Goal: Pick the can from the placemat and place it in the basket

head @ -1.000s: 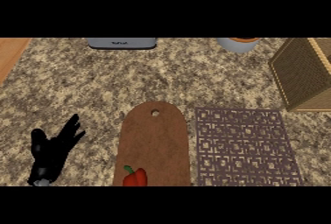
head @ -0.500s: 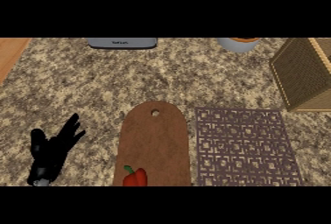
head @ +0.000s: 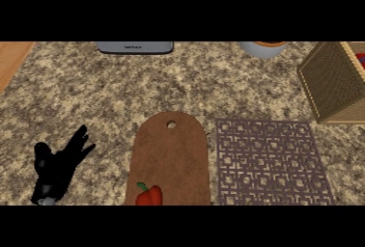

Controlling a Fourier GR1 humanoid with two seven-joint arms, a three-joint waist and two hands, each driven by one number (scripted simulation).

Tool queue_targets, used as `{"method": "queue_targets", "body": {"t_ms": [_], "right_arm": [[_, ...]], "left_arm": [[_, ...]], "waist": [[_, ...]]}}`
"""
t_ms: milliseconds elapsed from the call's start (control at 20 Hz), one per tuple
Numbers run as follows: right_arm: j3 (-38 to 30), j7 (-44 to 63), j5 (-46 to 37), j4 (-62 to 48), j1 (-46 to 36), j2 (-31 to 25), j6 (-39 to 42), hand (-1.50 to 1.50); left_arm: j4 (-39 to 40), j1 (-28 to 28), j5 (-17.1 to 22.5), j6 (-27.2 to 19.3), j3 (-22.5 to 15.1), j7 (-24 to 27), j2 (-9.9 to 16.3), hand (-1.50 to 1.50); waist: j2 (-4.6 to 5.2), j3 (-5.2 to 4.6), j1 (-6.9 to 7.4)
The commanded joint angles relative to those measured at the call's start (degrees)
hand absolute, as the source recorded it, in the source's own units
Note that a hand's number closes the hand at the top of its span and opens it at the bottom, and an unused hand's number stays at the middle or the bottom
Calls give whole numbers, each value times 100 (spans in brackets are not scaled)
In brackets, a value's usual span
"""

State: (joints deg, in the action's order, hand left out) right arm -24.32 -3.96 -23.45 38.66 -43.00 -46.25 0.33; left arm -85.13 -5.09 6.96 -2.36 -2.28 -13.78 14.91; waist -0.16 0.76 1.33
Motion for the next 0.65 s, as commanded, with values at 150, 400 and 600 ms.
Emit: {"method": "queue_targets", "body": {"t_ms": [150, 400, 600], "right_arm": [[-604, -124, 510, -460, -262, -370, 88, -150], [-881, -259, 553, -1047, -125, -882, 19, -150], [-1301, -583, 862, -1479, 173, -1423, 404, -150]], "left_arm": [[183, -285, 2, 48, -68, -330, -81, 0], [97, -374, -149, -9, -175, -306, -144, 0], [283, -315, -101, 48, -53, -197, -115, 0]], "waist": [[41, -70, -52], [57, -64, -38], [69, -60, -77]]}}
